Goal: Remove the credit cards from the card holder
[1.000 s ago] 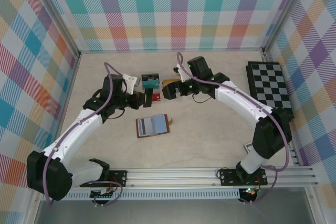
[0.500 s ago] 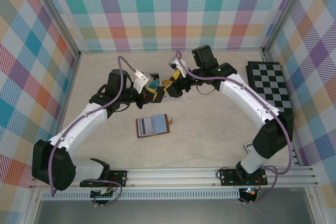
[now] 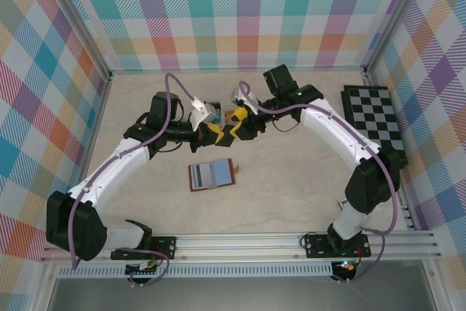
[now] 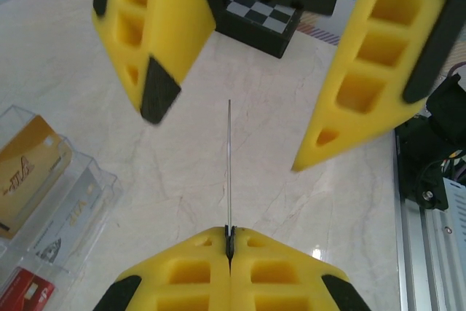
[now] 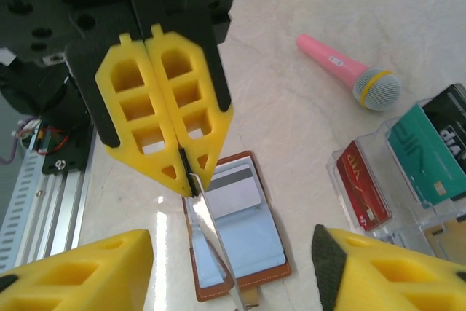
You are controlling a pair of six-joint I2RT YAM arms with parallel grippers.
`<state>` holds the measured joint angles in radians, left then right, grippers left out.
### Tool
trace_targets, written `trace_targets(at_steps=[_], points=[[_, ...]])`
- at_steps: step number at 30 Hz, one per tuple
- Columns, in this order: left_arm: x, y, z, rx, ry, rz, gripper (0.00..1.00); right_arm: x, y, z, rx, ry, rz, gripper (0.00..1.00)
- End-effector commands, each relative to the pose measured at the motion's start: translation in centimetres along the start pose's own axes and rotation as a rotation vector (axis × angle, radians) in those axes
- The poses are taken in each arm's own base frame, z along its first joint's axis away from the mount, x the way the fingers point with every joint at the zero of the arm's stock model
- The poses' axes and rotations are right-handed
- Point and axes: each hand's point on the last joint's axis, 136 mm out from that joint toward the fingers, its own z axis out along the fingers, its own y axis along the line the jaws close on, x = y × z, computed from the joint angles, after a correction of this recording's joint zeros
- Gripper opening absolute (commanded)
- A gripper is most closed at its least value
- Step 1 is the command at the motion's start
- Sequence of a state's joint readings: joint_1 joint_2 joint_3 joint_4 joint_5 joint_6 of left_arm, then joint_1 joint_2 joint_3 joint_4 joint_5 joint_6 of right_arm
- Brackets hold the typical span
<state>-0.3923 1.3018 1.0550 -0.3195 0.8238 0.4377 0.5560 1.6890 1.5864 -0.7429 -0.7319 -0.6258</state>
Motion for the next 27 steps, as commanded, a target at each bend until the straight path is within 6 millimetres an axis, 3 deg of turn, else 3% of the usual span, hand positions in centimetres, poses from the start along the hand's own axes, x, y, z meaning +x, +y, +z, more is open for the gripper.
trace_targets(at_steps=[1, 4, 6, 9, 12, 15, 27], points=[[-1.1, -1.2, -0.1, 0.06, -0.02, 0.051, 0.0, -0.6, 1.3, -0.1, -0.098, -0.022, -0.052, 0.51], [-1.0, -1.3, -0.1, 0.068, -0.021, 0.057, 0.0, -0.5, 1.7, 0.1, -0.132, -0.022, -0.059, 0.34], [-1.0, -1.3, -0.1, 0.067, -0.023, 0.048, 0.02, -0.5, 1.9, 0.1, -0.145, -0.033, -0.07, 0.16], [-1.4, -0.9, -0.1, 0.048, -0.035, 0.002, 0.13, -1.1, 2.1, -0.1, -0.157, -0.066, -0.089, 0.0], [-1.7, -0.4, -0.2, 0.04, -0.047, -0.045, 0.3, -2.1, 1.9, -0.7, -0.153, -0.111, -0.094, 0.0], [-1.5, -0.4, -0.1, 0.064, -0.044, -0.081, 0.38, -3.1, 2.0, -1.5, -0.155, -0.165, -0.103, 0.0], [-2.1, 0.0, -1.3, 0.08, -0.124, -0.081, 0.31, -3.4, 1.0, -2.4, -0.107, -0.203, -0.08, 0.0]])
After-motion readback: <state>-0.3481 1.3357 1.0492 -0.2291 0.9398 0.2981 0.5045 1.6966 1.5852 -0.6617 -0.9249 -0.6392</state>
